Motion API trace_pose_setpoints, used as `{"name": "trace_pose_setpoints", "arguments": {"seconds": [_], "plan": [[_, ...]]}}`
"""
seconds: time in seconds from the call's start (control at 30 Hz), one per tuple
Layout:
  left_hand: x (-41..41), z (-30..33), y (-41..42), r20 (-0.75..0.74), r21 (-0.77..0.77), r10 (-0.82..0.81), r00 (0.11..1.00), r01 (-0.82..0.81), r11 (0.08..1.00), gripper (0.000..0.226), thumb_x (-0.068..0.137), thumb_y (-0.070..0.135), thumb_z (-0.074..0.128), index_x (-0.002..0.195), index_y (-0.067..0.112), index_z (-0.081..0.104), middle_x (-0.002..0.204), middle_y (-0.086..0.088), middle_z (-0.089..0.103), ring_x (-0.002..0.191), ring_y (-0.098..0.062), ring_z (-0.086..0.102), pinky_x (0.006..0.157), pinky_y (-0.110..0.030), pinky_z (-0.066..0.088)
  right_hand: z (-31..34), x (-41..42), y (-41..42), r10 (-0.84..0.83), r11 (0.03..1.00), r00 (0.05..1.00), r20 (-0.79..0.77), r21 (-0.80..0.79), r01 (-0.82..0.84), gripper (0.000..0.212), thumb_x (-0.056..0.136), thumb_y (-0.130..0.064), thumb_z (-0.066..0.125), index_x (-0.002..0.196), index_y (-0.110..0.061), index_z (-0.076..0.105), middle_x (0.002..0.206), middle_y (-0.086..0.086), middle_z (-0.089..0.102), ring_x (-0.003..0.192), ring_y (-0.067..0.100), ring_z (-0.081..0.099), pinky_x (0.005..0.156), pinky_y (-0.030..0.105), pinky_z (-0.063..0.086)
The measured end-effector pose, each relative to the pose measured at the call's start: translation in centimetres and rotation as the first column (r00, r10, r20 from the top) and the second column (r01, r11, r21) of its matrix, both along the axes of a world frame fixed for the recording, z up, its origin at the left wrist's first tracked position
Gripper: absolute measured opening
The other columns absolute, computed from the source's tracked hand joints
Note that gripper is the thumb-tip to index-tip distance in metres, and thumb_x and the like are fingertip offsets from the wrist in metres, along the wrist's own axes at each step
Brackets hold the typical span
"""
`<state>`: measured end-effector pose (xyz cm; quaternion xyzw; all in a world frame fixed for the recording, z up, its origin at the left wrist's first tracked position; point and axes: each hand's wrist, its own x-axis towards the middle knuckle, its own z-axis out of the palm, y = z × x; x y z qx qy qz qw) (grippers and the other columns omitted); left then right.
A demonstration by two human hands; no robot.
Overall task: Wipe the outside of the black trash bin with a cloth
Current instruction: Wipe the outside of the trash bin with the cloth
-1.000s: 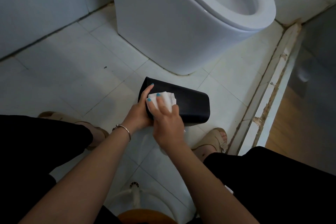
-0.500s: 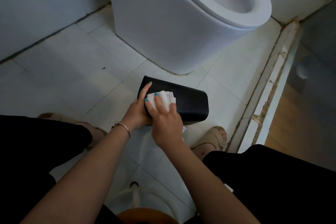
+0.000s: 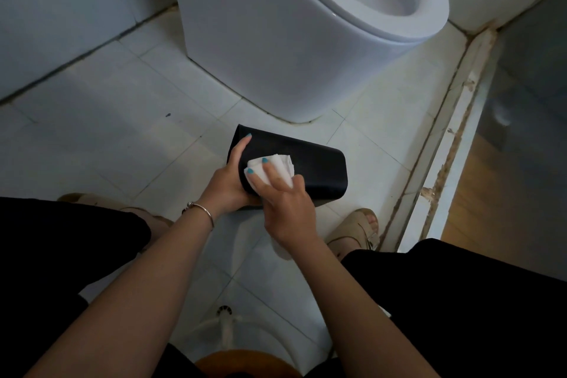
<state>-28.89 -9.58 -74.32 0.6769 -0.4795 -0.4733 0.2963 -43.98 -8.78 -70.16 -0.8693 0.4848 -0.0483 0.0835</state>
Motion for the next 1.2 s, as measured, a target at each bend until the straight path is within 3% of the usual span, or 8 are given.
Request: {"name": "trace_pose_setpoints", "arguments": {"seconds": [0.1, 0.2, 0.33, 0.5, 0.6, 0.77, 1.03, 1.2], "plan": [[0.1, 0.3, 0.0, -0.038, -0.028, -0.005, 0.999, 0.004, 1.0, 0.127, 0.059, 0.027, 0.091, 0.145, 0.054, 0.002, 0.113, 0.002, 0.06, 0.101, -0.019, 0.061, 0.086, -0.028, 0.049, -0.3, -2.2, -0.8, -0.067, 0.996, 0.995, 0.069, 0.057, 0.063, 0.064, 0.087, -0.013, 0.057, 0.135, -0.052, 0.043, 0.149, -0.02, 0.037, 0.087, 0.02, 0.033, 0.063, 0.029, 0.042], [0.1, 0.3, 0.2, -0.026, -0.027, -0.001, 1.0, 0.0, 1.0, 0.126, 0.06, 0.021, 0.089, 0.146, 0.054, 0.002, 0.115, 0.0, 0.059, 0.107, -0.026, 0.061, 0.082, -0.027, 0.048, -0.1, -3.0, -1.5, -0.243, 0.952, 0.932, 0.269, 0.252, 0.176, 0.064, 0.09, -0.01, 0.057, 0.14, -0.045, 0.042, 0.144, -0.03, 0.03, 0.098, 0.016, 0.033, 0.085, 0.019, 0.037], [-0.1, 0.4, 0.4, -0.005, -0.023, -0.002, 1.0, 0.002, 1.0, 0.127, 0.058, 0.021, 0.089, 0.147, 0.052, 0.004, 0.109, 0.004, 0.056, 0.103, -0.027, 0.062, 0.079, -0.027, 0.047, 0.9, -1.6, -3.5, -0.358, 0.929, 0.833, 0.421, 0.245, 0.276, 0.064, 0.09, -0.012, 0.061, 0.145, -0.035, 0.037, 0.153, -0.013, 0.031, 0.106, 0.013, 0.035, 0.088, -0.003, 0.018], [0.0, 0.6, 0.0, -0.007, -0.007, 0.01, 1.0, -0.01, 1.0, 0.127, 0.057, 0.021, 0.089, 0.146, 0.052, 0.004, 0.114, 0.0, 0.059, 0.103, -0.026, 0.063, 0.08, -0.027, 0.048, 0.4, -0.1, -4.7, -0.554, 0.824, 0.826, 0.103, 0.211, 0.526, 0.06, 0.089, -0.054, 0.051, 0.143, -0.053, 0.025, 0.161, -0.003, 0.004, 0.128, 0.031, 0.026, 0.104, 0.042, 0.031], [-0.2, 0.5, 0.2, -0.019, 0.006, 0.033, 0.999, -0.032, 0.999, 0.125, 0.058, 0.025, 0.09, 0.145, 0.054, 0.005, 0.115, 0.0, 0.063, 0.101, -0.023, 0.064, 0.082, -0.027, 0.05, -0.3, 1.4, -3.9, -0.603, 0.785, 0.796, 0.055, 0.221, 0.579, 0.076, 0.076, -0.07, 0.055, 0.141, -0.055, 0.019, 0.16, -0.007, 0.005, 0.12, 0.029, 0.026, 0.096, 0.047, 0.035], [0.1, 0.8, 0.0, 0.003, -0.013, 0.016, 1.0, -0.016, 1.0, 0.128, 0.056, 0.021, 0.092, 0.147, 0.051, 0.007, 0.124, -0.003, 0.059, 0.108, -0.024, 0.061, 0.087, -0.028, 0.05, -1.4, -0.1, -4.5, -0.484, 0.875, 0.87, 0.091, 0.036, 0.483, 0.055, 0.091, -0.051, 0.052, 0.143, -0.041, 0.037, 0.154, 0.002, 0.03, 0.097, 0.032, 0.043, 0.074, 0.043, 0.049], [0.0, 0.8, 0.1, -0.072, -0.016, -0.006, 0.997, 0.004, 1.0, 0.129, 0.057, 0.015, 0.092, 0.146, 0.051, 0.007, 0.121, 0.009, 0.049, 0.112, -0.02, 0.057, 0.09, -0.027, 0.05, -1.9, -3.3, -6.1, -0.648, 0.762, 0.75, 0.134, 0.136, 0.634, 0.053, 0.096, -0.041, 0.048, 0.147, -0.036, 0.032, 0.159, 0.002, 0.016, 0.121, 0.035, 0.034, 0.09, 0.041, 0.045], [-0.1, 0.7, 0.1, -0.075, 0.006, 0.033, 0.997, -0.033, 0.999, 0.126, 0.058, 0.028, 0.092, 0.147, 0.05, 0.006, 0.116, 0.009, 0.054, 0.102, -0.011, 0.057, 0.078, -0.017, 0.044, -1.3, 2.3, -4.7, -0.361, 0.933, 0.924, 0.125, 0.055, 0.357, 0.054, 0.093, -0.044, 0.051, 0.145, -0.034, 0.039, 0.157, 0.006, 0.025, 0.105, 0.033, 0.043, 0.076, 0.036, 0.047]]}}
